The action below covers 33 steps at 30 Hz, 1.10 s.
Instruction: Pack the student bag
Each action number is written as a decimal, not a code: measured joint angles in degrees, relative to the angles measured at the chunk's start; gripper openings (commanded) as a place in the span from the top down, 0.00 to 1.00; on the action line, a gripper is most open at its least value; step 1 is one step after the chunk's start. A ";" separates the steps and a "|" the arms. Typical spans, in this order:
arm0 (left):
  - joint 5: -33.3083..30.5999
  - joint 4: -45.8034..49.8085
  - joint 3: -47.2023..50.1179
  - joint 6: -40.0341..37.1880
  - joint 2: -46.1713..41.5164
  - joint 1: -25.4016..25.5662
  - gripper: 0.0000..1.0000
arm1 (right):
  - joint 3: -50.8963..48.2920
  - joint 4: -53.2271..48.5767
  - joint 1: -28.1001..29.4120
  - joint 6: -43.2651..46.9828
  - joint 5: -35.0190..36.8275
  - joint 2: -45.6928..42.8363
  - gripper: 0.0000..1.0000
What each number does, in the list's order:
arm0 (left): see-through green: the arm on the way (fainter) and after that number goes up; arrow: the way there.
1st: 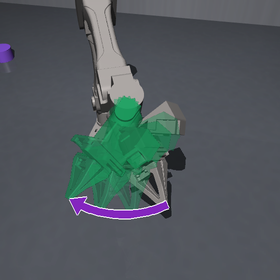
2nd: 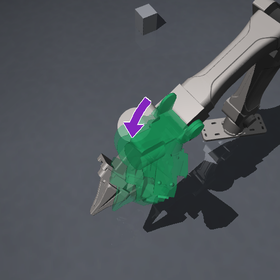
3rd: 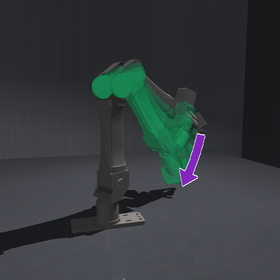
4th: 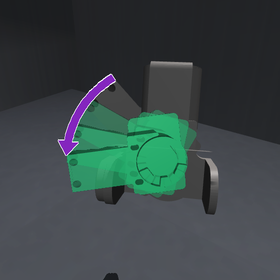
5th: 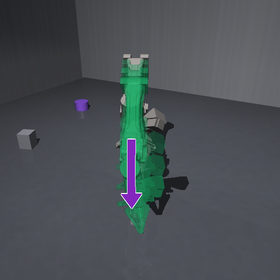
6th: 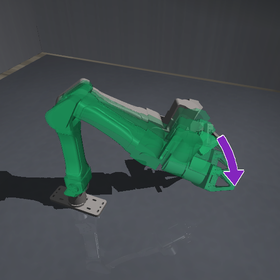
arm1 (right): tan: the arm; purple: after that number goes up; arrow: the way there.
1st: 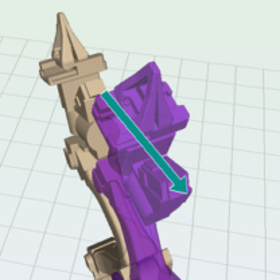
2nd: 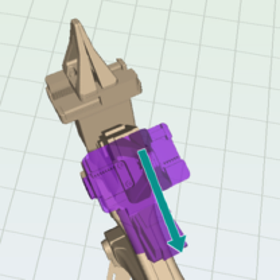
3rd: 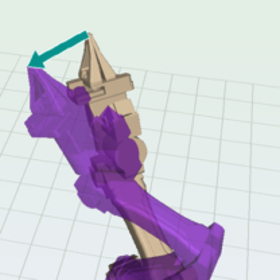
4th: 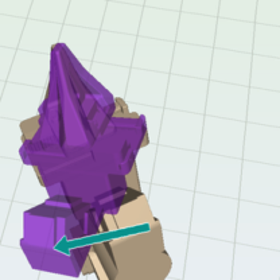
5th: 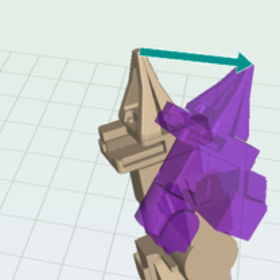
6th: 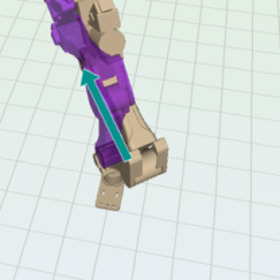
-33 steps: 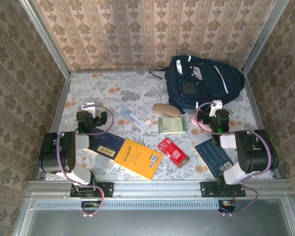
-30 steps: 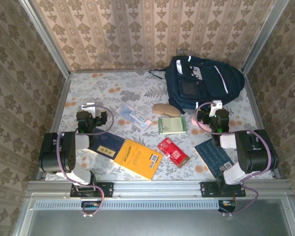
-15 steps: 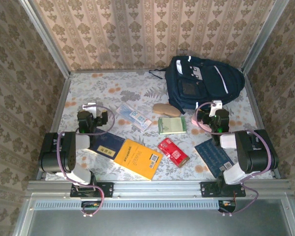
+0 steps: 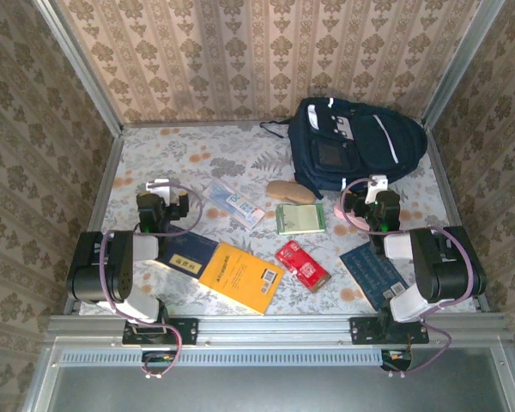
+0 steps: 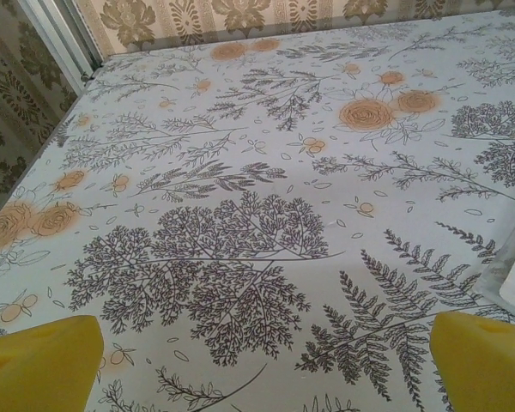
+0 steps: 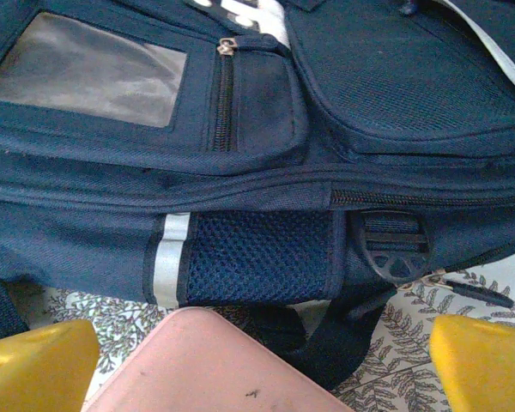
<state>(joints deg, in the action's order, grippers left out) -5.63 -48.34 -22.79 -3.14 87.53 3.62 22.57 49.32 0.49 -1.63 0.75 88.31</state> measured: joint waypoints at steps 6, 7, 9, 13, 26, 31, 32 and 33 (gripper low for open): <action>-7.15 12.66 -3.04 -5.20 -16.24 9.33 0.00 | 1.42 -10.56 5.16 2.75 2.67 -12.31 0.00; -7.58 13.62 -4.33 -6.78 -19.28 11.87 0.00 | 2.75 -12.39 7.17 3.43 3.54 -15.54 0.00; -7.48 15.41 -7.30 -8.76 -24.11 16.26 0.00 | 5.86 -14.08 11.91 5.05 4.94 -20.74 0.00; 1.40 25.18 -15.54 -8.94 -31.82 19.78 0.00 | 14.91 -19.06 23.17 5.51 9.35 -27.10 0.00; -8.57 65.33 -42.36 13.05 -30.80 28.13 0.00 | 40.37 -51.71 23.28 -15.65 12.44 -26.36 0.00; -4.26 73.07 -42.34 19.71 -28.22 20.57 0.00 | 57.51 -66.66 14.88 -24.65 7.15 -5.73 0.00; -3.67 74.20 -42.34 20.57 -27.85 19.58 0.00 | 59.80 -68.74 14.12 -25.79 6.54 -1.62 0.00; -3.15 74.84 -42.34 21.09 -27.67 19.17 0.00 | 61.35 -70.49 13.64 -26.93 6.25 1.75 0.00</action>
<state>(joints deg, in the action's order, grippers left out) -8.78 26.50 -65.12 17.96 59.86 22.79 83.92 -21.17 14.13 -28.56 7.01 90.06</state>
